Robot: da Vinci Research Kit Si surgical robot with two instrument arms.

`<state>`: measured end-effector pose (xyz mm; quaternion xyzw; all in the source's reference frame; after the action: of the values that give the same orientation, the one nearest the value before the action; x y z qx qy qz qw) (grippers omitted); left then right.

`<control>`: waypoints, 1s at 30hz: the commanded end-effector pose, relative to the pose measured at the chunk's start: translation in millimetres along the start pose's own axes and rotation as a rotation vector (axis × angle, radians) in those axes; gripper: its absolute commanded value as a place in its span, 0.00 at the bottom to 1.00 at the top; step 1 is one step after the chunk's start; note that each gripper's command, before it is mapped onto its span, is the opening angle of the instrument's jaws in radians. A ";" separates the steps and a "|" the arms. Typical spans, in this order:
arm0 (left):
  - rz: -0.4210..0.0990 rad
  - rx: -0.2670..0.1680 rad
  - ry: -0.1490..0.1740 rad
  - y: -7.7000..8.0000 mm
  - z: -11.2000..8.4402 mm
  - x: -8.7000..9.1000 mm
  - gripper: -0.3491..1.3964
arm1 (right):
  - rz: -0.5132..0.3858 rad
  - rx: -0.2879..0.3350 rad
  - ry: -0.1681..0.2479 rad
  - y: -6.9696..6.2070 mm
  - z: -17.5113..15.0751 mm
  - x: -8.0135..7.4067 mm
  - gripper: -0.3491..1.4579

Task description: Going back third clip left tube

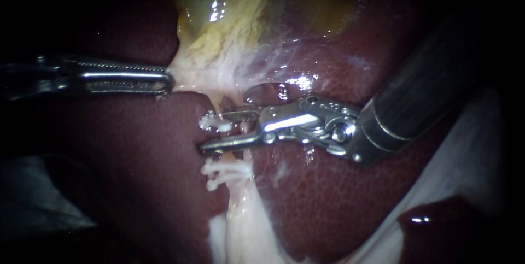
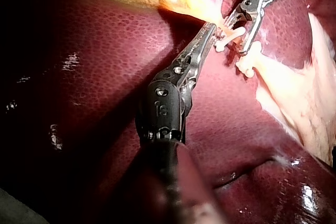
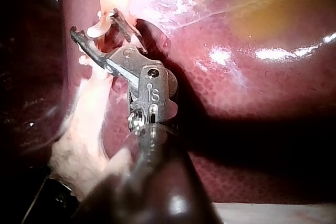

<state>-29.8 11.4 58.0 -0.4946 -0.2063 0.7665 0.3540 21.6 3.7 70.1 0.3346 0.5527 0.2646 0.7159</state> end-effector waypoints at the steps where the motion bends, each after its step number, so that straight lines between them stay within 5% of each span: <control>1: 0.000 0.000 0.000 0.0 0.0 0.0 0.00 | 0.000 -0.001 -0.004 0.1 0.0 0.0 0.46; 12: 0.000 0.000 0.000 0.0 0.1 0.0 0.00 | -0.016 0.061 0.003 1.5 4.5 -1.7 0.47; 20: 0.000 0.000 0.000 0.1 0.0 0.0 0.00 | -0.045 -0.046 -0.013 1.6 4.1 -1.2 0.47; 25: 0.000 0.000 0.000 0.1 -0.1 0.0 0.00 | -0.080 -0.059 -0.031 0.7 2.4 -1.4 0.47; 30: 0.000 -0.002 -0.001 0.0 -0.3 0.1 0.00 | -0.212 -0.062 -0.061 -1.3 -1.7 -0.1 0.47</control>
<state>-29.6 11.4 57.8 -0.4944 -0.2067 0.7665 0.3541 19.3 3.2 68.4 0.2523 0.5561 0.1852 0.7699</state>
